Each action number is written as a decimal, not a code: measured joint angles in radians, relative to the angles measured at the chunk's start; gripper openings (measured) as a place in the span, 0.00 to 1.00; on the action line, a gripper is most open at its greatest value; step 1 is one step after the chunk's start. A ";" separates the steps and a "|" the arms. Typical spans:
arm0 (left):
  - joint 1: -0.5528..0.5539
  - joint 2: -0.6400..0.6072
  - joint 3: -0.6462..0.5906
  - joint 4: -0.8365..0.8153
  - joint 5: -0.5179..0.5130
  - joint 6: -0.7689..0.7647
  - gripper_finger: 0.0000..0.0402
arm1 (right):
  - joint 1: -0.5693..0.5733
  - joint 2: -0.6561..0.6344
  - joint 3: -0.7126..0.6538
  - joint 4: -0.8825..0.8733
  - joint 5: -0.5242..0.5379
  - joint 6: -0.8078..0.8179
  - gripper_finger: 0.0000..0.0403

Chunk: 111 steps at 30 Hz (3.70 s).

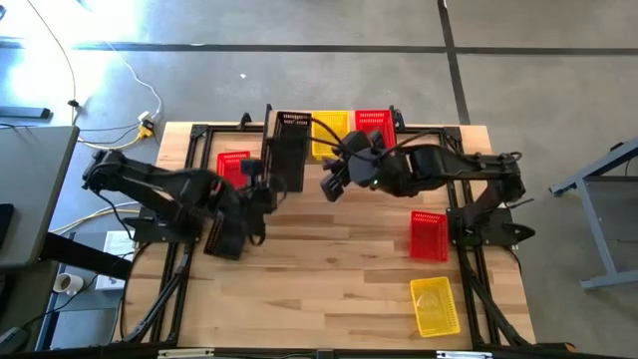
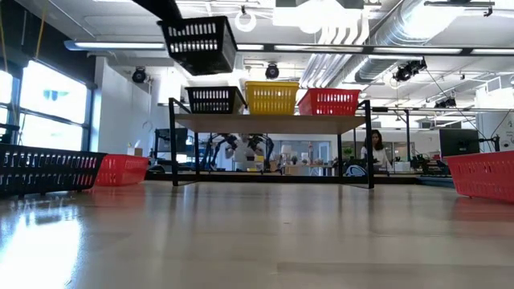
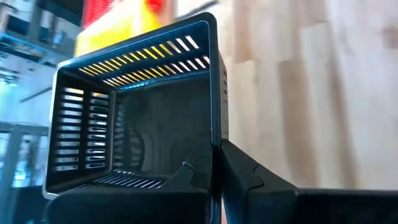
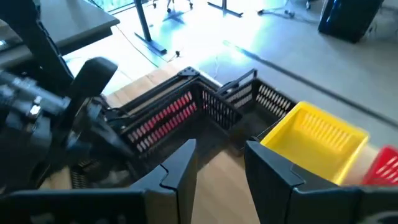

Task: Stack baskets on shelf by color
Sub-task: Stack the bottom black bin on top of the black bin on the shelf, then stack the right red bin on top of the red bin on the shelf

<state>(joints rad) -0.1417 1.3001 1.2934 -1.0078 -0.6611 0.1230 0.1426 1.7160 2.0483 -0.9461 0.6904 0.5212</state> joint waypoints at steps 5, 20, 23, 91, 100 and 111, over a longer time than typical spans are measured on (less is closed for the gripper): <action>0.155 -0.042 0.000 0.103 0.062 0.183 0.00 | -0.046 -0.010 0.000 -0.004 -0.009 -0.084 0.29; 0.523 -0.058 0.001 0.189 0.402 0.506 0.00 | -0.214 -0.032 -0.001 -0.008 -0.098 -0.261 0.29; 0.556 -0.045 0.001 0.198 0.442 0.519 0.00 | -0.241 -0.047 -0.001 -0.008 -0.099 -0.265 0.29; 0.639 0.039 0.000 0.205 0.442 0.448 0.48 | -0.439 -0.121 -0.001 -0.008 -0.192 -0.476 0.29; 0.637 0.018 0.000 0.204 0.334 0.410 0.48 | -0.453 -0.120 -0.001 -0.129 -0.376 -0.324 0.29; 0.627 -0.108 0.000 0.198 0.335 0.343 0.46 | -0.377 -0.101 -0.002 -0.518 -0.459 -0.047 0.29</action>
<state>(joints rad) 0.4851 1.1922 1.2938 -0.8098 -0.3260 0.4656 -0.2349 1.6153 2.0464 -1.4645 0.2315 0.4747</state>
